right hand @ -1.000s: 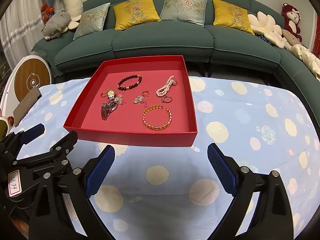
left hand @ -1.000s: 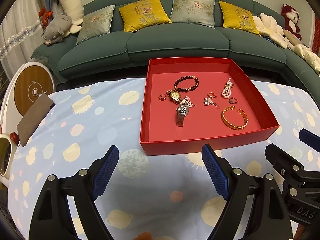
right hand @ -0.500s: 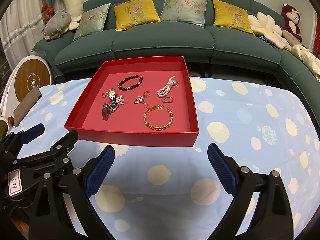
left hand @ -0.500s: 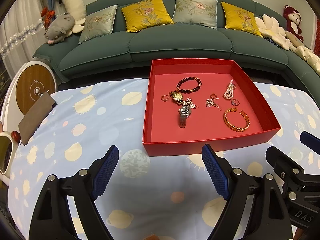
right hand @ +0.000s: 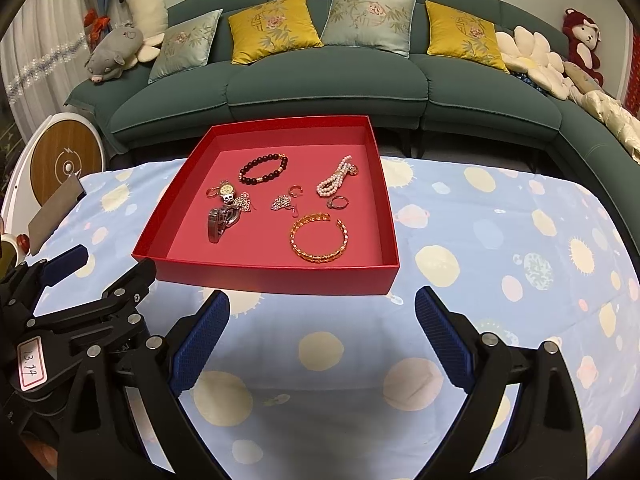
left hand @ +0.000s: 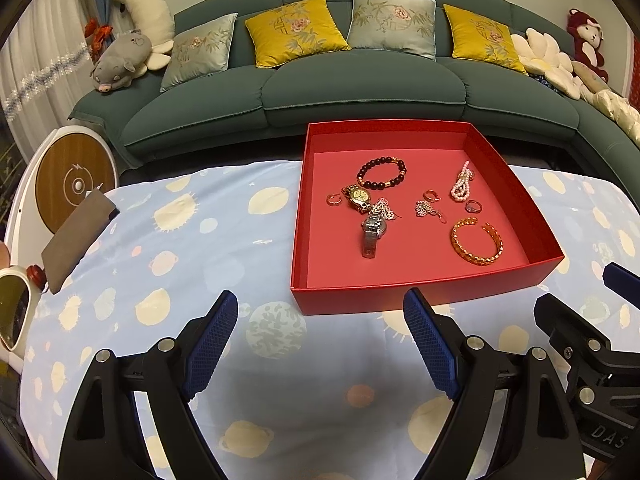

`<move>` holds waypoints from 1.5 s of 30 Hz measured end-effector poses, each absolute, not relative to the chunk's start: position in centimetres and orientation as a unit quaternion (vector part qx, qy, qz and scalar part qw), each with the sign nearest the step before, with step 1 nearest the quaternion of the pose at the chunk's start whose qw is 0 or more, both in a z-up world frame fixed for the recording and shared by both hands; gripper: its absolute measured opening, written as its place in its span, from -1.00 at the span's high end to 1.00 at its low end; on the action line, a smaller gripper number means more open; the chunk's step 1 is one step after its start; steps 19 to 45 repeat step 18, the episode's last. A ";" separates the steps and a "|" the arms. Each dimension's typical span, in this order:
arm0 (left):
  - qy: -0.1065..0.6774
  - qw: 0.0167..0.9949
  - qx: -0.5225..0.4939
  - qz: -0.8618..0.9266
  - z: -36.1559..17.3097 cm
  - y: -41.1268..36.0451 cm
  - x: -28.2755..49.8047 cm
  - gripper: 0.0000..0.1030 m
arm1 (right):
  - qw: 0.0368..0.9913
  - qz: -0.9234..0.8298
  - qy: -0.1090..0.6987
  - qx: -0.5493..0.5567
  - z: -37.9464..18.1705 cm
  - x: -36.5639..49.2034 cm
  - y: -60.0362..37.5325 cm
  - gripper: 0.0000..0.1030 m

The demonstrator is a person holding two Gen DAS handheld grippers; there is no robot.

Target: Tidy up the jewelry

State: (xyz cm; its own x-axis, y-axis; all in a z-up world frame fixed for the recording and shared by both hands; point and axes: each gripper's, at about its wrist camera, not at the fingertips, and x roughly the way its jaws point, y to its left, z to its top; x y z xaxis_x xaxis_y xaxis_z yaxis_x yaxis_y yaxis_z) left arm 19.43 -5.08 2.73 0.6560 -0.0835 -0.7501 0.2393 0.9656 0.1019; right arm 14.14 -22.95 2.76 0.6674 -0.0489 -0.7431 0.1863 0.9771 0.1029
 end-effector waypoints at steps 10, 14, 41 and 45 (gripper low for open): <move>0.403 0.907 0.084 -0.088 2.8 -4.9 19.4 -0.59 | 0.910 -0.064 0.399 0.090 3.0 14.0 -23.0 -0.77; 0.395 0.911 0.090 -0.083 3.0 -5.0 19.2 -0.59 | 0.911 -0.065 0.397 0.092 3.0 14.0 -22.9 -0.78; 0.394 0.911 0.093 -0.083 3.0 -5.0 19.3 -0.59 | 0.911 -0.065 0.396 0.092 3.1 14.0 -22.9 -0.78; 0.394 0.911 0.093 -0.083 3.0 -5.0 19.3 -0.59 | 0.911 -0.065 0.396 0.092 3.1 14.0 -22.9 -0.78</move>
